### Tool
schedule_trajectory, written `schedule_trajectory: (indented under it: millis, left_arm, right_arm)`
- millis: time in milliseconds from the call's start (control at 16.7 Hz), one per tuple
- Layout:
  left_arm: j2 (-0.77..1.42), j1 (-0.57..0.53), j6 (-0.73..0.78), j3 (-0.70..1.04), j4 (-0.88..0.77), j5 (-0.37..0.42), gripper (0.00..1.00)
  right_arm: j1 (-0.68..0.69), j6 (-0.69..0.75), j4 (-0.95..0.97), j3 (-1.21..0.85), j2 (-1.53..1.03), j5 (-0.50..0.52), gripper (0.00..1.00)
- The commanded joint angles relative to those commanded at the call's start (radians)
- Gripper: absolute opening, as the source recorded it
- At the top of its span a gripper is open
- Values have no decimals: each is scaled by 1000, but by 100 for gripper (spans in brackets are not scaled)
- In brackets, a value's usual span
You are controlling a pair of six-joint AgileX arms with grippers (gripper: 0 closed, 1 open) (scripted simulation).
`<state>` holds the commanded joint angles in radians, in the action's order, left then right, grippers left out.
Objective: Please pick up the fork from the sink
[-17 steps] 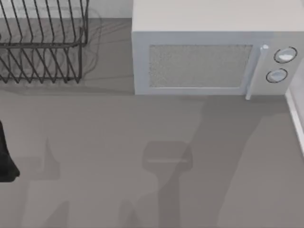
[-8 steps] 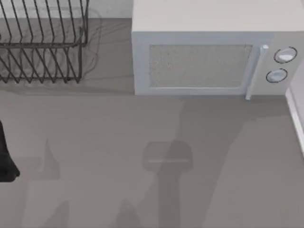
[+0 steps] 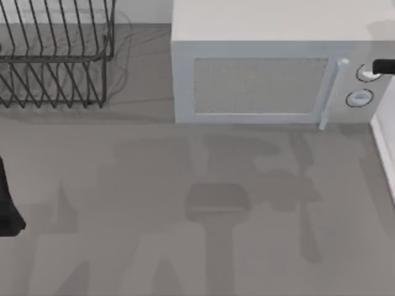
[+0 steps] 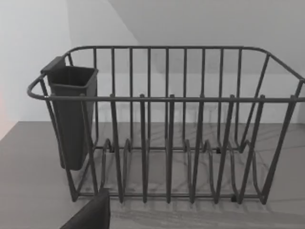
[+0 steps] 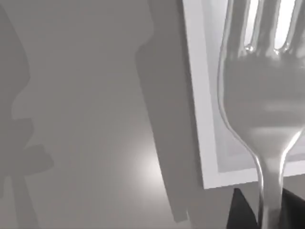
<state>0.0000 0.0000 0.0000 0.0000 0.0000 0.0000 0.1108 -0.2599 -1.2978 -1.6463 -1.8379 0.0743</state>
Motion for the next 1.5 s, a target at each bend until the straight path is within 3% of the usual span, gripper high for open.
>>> schedule_trajectory:
  millis: [240, 420, 900, 1500]
  left_arm:
    - [0, 0, 0, 0, 0, 0, 100]
    - [0, 0, 0, 0, 0, 0, 100]
    - [0, 0, 0, 0, 0, 0, 100]
    - [0, 0, 0, 0, 0, 0, 100]
  right_arm:
    - [247, -156, -53, 183, 154, -34, 0]
    - [333, -199, -55, 230, 202, -70, 0]
    - [337, -203, -13, 268, 196, -75, 0]
    - [345, -209, 382, 587, 125, -74, 0]
